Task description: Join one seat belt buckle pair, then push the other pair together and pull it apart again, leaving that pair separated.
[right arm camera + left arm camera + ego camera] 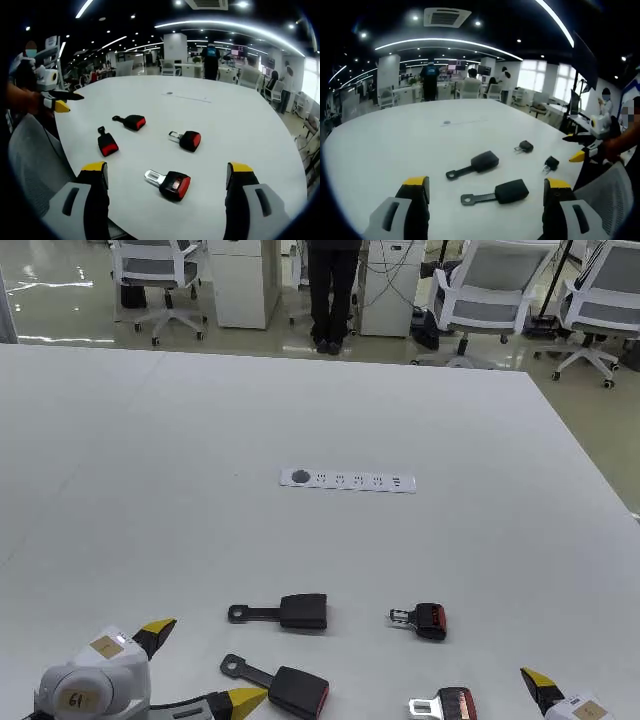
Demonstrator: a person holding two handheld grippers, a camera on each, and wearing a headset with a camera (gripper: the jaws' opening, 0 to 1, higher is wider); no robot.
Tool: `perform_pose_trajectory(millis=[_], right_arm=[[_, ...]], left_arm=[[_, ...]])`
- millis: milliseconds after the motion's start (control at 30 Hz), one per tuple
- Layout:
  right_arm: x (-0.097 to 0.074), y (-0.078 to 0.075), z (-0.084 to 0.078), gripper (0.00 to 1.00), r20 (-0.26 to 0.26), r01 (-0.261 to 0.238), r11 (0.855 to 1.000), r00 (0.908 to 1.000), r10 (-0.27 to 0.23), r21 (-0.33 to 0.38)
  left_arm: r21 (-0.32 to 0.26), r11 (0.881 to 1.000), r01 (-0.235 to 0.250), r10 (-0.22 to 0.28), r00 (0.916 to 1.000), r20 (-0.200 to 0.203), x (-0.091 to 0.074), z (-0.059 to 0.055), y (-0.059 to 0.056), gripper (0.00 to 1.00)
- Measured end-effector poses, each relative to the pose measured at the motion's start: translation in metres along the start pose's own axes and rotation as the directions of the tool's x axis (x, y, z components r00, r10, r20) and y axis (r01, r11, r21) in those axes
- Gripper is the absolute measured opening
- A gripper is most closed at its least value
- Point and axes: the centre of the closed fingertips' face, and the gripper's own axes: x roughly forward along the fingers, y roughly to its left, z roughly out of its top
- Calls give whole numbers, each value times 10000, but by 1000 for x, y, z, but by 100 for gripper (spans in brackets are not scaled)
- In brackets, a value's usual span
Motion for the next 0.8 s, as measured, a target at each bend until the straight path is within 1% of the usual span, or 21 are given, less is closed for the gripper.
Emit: perform_pose_trajectory(millis=[400, 800], right_arm=[[-1, 1, 0, 100, -33, -32, 10000, 10000, 32, 21], [0, 2, -1, 100, -69, -71, 10000, 10000, 71, 25]], left_arm=[[17, 10000, 10, -10, 10000, 5, 0, 3, -3, 97], [-5, 10000, 22, -22, 10000, -36, -1, 1, -4, 96]])
